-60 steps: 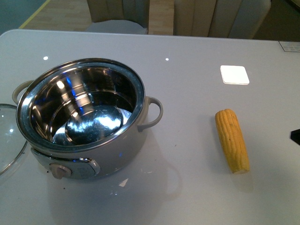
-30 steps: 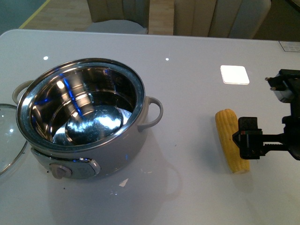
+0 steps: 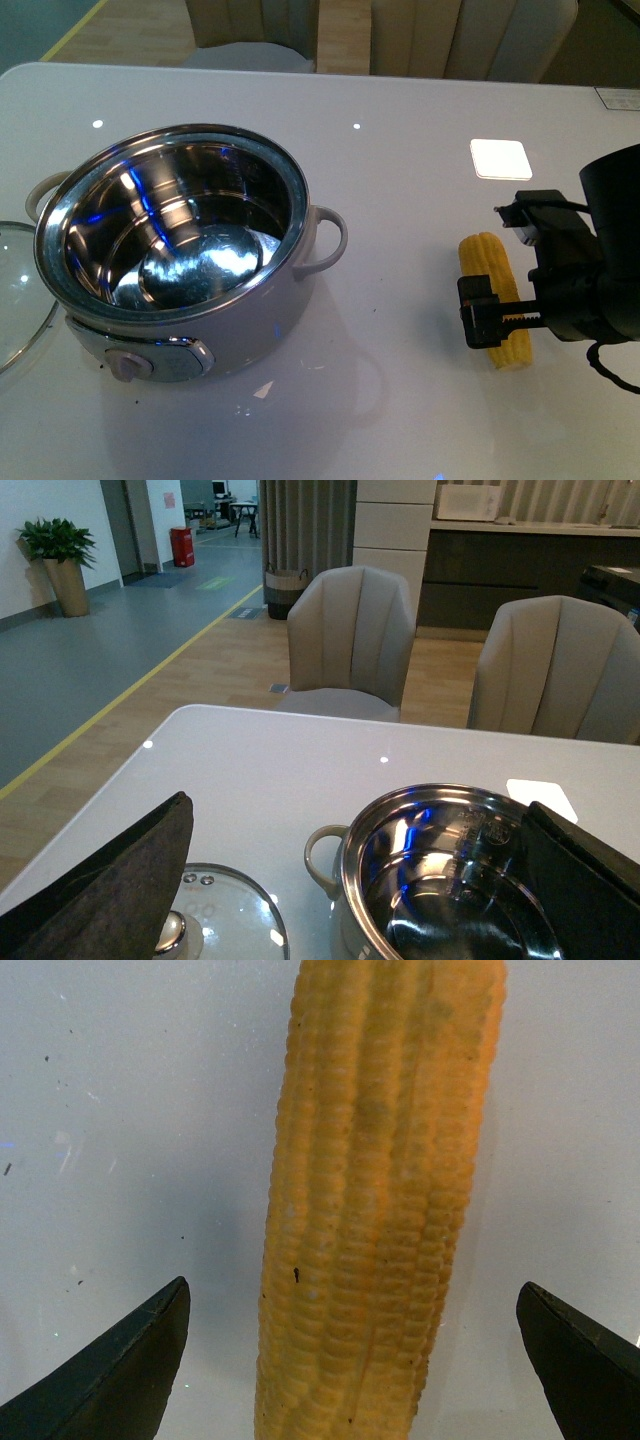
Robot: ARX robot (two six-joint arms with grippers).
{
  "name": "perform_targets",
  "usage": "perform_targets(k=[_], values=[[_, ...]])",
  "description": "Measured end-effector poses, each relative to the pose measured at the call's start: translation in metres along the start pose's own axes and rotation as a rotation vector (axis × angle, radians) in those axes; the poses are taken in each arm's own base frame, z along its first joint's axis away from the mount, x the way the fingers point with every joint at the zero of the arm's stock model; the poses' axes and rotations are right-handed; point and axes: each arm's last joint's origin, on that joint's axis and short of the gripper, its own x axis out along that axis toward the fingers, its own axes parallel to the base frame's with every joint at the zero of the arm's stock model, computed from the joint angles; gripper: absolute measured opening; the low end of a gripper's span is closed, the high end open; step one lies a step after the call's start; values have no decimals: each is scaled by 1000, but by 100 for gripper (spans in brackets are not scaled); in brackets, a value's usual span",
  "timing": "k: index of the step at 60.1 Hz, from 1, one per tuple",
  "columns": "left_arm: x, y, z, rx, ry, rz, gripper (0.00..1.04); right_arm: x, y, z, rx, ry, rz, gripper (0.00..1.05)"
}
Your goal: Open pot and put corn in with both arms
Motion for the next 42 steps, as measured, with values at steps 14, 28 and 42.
perform_targets(k=[14,28,42], values=[[0,0,0,0,0,0,98,20,4,-6,-62,8,-25,96],[0,0,0,0,0,0,98,27,5,-5,-82,9,-35,82],[0,0,0,0,0,0,98,26,6,-6,-86,16,-32,45]])
